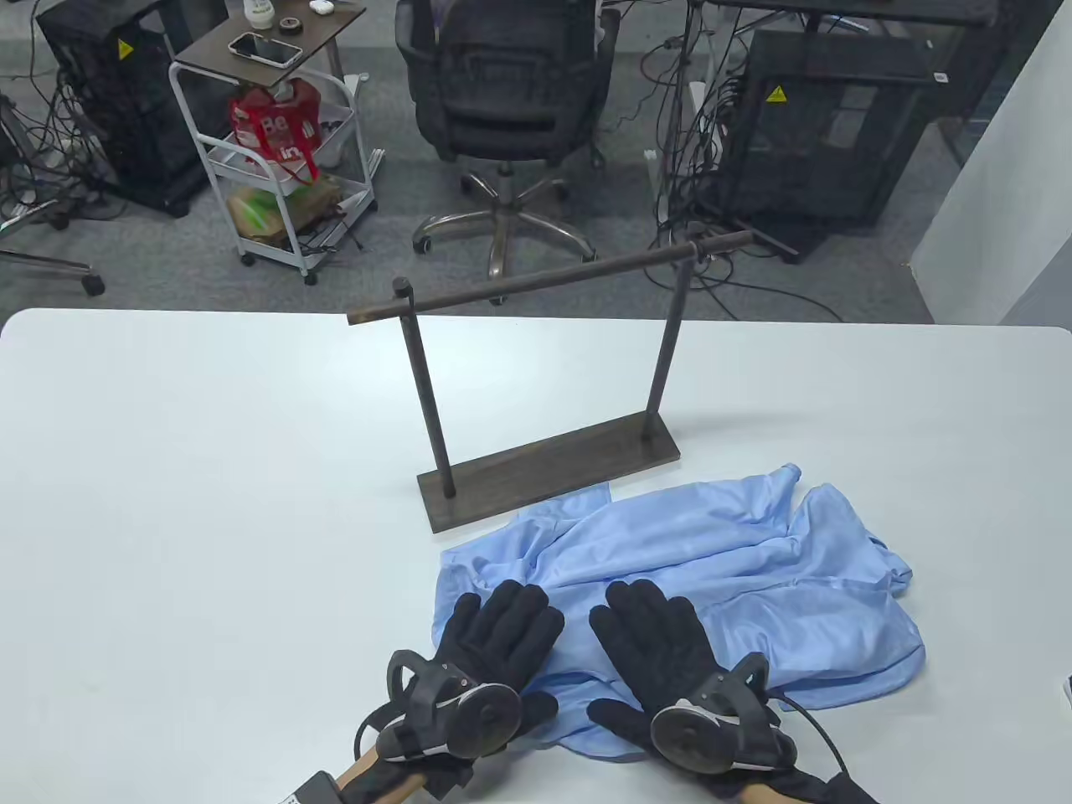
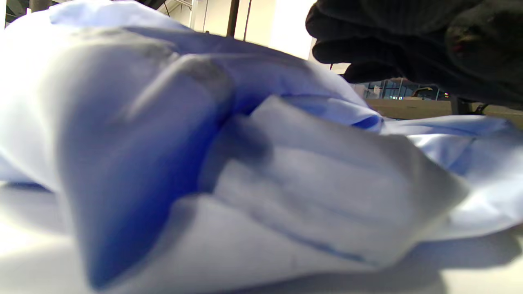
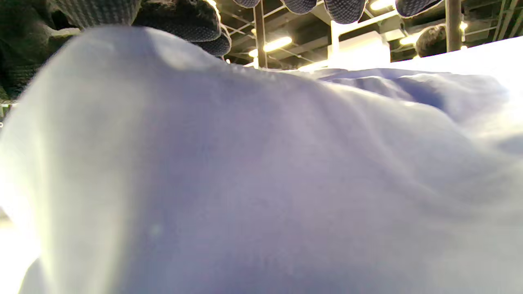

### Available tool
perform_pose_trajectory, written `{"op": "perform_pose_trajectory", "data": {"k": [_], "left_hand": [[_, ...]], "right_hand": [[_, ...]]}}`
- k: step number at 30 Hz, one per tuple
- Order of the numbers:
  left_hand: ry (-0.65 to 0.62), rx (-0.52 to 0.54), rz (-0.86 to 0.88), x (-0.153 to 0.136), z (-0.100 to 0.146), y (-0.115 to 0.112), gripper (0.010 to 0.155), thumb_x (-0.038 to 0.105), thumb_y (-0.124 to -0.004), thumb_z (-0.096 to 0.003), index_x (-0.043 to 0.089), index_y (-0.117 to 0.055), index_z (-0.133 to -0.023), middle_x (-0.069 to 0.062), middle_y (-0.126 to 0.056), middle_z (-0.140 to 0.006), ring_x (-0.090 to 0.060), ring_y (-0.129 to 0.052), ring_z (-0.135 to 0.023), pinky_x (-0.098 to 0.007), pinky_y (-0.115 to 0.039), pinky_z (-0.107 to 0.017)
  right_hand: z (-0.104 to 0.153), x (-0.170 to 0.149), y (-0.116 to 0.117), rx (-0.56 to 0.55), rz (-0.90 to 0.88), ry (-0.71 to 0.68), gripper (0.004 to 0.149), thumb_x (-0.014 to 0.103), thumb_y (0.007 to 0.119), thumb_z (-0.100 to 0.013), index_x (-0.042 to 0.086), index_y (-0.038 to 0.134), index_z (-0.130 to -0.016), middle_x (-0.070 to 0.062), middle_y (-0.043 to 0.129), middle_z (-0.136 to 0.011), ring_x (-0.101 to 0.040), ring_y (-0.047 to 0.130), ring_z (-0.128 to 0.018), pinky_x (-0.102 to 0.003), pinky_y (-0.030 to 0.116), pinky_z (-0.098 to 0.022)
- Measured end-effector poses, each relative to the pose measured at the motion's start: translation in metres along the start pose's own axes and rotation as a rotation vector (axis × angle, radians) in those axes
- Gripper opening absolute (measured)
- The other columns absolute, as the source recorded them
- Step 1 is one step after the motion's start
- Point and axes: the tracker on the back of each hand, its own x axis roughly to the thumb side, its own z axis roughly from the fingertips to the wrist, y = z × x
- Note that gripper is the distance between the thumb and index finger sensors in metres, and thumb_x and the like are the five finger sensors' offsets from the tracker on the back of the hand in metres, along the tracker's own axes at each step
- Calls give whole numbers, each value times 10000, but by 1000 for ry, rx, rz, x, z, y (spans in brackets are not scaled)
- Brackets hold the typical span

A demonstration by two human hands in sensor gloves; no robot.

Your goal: Hang long-sleeve shirt on desktop hanging rack

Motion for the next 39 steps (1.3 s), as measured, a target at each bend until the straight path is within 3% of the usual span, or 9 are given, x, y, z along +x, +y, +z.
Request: {"op": "perform_pose_trajectory", "data": {"k": [12, 14, 17, 19, 27, 31, 34, 37, 39], "left_hand": [[0, 16, -10, 2, 1, 2, 885, 616, -685, -394, 276, -283, -1106, -19, -278, -1189, -299, -333, -1149, -660, -416, -803], [12, 30, -12, 0, 0, 5, 885, 616, -684, -394, 275, -285, -1106, -21, -279, -1189, -301, -334, -1148, -660, -414, -803], [32, 71, -3, -2, 2, 11, 879, 613, -682, -397, 275, -290, -1106, -20, -284, -1190, -301, -339, -1148, -660, -418, -802], [42, 96, 11, -5, 3, 15, 874, 611, -679, -398, 274, -295, -1107, -23, -288, -1190, -302, -343, -1148, -660, -420, -801], [65, 128, 32, -13, 4, 22, 862, 607, -675, -401, 275, -309, -1107, -20, -298, -1191, -301, -354, -1147, -659, -424, -802], [68, 137, 35, -14, 5, 24, 859, 605, -675, -402, 273, -314, -1106, -21, -302, -1190, -302, -357, -1146, -660, -423, -801], [68, 146, 38, -14, 5, 24, 858, 604, -675, -402, 273, -315, -1107, -20, -301, -1191, -303, -356, -1146, -660, -422, -801], [69, 150, 41, -14, 5, 24, 856, 604, -674, -402, 274, -317, -1107, -21, -303, -1190, -302, -358, -1146, -659, -424, -801], [70, 150, 42, -14, 5, 24, 855, 603, -675, -403, 273, -319, -1107, -21, -303, -1190, -304, -358, -1145, -660, -423, -801]], "right_hand": [[4, -2, -14, 42, 19, -15, 941, 632, 695, -462, 170, 221, -1131, -199, 207, -1211, -537, 285, -1094, -752, 365, -708], [5, 0, -20, 98, 37, -34, 1004, 646, 727, -444, 171, 170, -1130, -222, 173, -1209, -562, 260, -1089, -765, 352, -703], [4, 4, -22, 356, 129, 0, 1092, 662, 756, -438, 185, 42, -1113, -243, 21, -1190, -583, 137, -1088, -779, 284, -712], [1, 5, -15, 450, 220, -10, 1137, 678, 757, -430, 168, -9, -1097, -266, -35, -1164, -597, 100, -1073, -778, 284, -709], [-27, 1, 13, 543, 447, -44, 1177, 669, 788, -396, 158, -11, -1094, -283, -120, -1112, -590, -1, -1023, -774, 246, -705], [-51, -15, 22, 618, 389, -30, 1041, 662, 797, -389, 243, 213, -1142, -283, -116, -1111, -605, -19, -994, -791, 213, -682], [-67, -32, 40, 708, 292, -14, 959, 651, 802, -384, 274, 309, -1116, -308, -57, -1125, -640, 56, -994, -817, 264, -661], [-78, -48, 48, 671, 75, -2, 898, 586, 858, -381, 267, 375, -1067, -331, 29, -1137, -612, 414, -1044, -803, 419, -669], [-82, -52, 45, 595, 154, 5, 904, 594, 853, -366, 295, 372, -1070, -306, 23, -1143, -517, 526, -1026, -751, 478, -700]]}}
